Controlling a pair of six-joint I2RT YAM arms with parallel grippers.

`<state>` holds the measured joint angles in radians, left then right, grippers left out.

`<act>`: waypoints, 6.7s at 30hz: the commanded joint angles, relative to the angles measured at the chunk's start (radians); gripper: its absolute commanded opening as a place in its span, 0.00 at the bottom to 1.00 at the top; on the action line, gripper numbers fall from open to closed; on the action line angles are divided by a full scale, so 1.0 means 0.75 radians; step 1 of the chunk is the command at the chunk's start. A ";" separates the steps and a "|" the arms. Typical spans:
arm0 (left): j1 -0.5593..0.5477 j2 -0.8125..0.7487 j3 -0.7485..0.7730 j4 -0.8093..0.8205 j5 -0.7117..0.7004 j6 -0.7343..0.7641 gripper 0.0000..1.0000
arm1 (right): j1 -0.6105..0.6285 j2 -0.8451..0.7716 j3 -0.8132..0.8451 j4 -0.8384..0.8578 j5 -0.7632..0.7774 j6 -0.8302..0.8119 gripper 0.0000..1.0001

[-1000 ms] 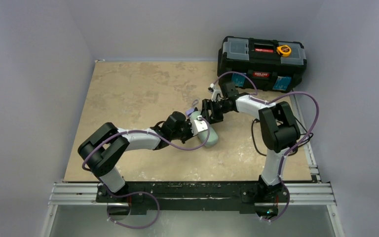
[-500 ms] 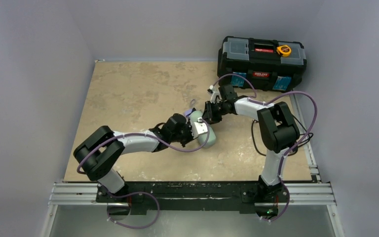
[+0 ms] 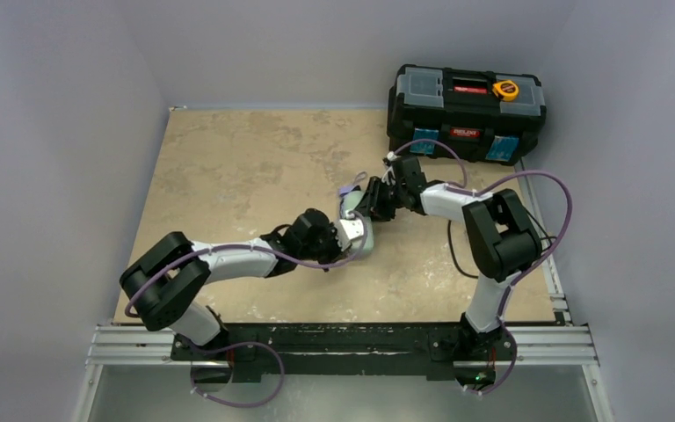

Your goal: Open the umbrella

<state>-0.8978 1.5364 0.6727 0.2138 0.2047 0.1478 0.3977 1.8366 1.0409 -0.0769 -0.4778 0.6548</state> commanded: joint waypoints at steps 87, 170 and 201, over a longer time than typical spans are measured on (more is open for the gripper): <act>0.764 0.348 0.457 -0.393 0.605 -0.581 0.00 | 0.202 0.026 0.248 -0.431 -0.045 -2.378 0.71; 0.766 0.010 0.027 -0.025 0.396 -0.715 0.37 | 0.095 0.123 0.465 -0.660 -0.122 -1.141 0.19; 0.402 0.095 -0.123 0.529 0.143 0.019 0.27 | -0.151 0.554 0.571 -1.198 -0.502 -1.525 0.00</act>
<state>-0.5720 1.5978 0.5907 0.5091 0.3019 0.1249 0.2867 2.1853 1.5265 -0.9504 -1.0328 -0.4355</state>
